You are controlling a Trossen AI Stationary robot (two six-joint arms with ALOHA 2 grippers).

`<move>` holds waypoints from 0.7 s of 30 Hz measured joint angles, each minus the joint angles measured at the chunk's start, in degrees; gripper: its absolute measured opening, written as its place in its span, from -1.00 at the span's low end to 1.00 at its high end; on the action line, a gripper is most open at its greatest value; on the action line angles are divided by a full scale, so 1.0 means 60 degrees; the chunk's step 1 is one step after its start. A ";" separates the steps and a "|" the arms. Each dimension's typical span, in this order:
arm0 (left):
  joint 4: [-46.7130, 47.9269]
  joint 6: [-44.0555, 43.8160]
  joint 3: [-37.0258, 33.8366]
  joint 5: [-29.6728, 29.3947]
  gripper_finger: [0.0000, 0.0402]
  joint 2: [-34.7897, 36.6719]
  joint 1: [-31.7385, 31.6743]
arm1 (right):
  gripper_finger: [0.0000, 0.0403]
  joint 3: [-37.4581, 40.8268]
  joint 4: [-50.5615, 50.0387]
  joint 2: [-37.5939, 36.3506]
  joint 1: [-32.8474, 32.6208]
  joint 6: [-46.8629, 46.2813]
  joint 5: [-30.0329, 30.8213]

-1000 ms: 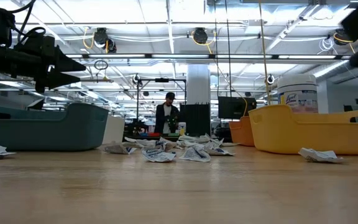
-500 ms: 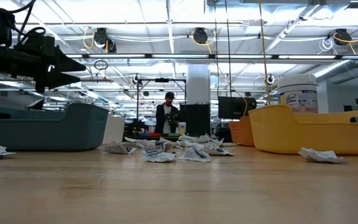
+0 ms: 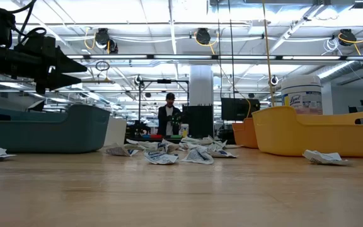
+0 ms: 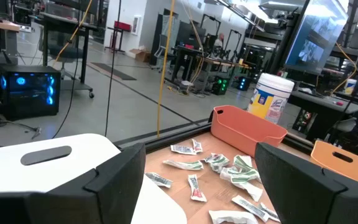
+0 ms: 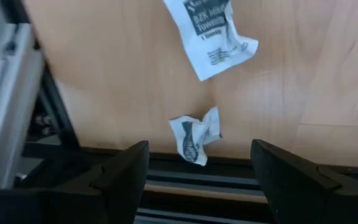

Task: Pick & Place First Aid Supplies
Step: Put the antiseptic towelette into the yellow bin

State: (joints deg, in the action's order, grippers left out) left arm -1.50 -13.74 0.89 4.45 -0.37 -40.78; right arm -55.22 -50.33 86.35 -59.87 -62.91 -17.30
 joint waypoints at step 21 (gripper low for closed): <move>0.0000 0.0000 0.0000 0.0000 0.52 0.0001 -0.0002 | -0.15 0.0001 0.0288 0.2112 -0.0034 0.0074 -0.1145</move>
State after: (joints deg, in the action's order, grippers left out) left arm -1.50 -13.74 0.89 4.45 -0.36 -40.80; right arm -55.22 -48.60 99.02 -60.07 -62.47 -24.17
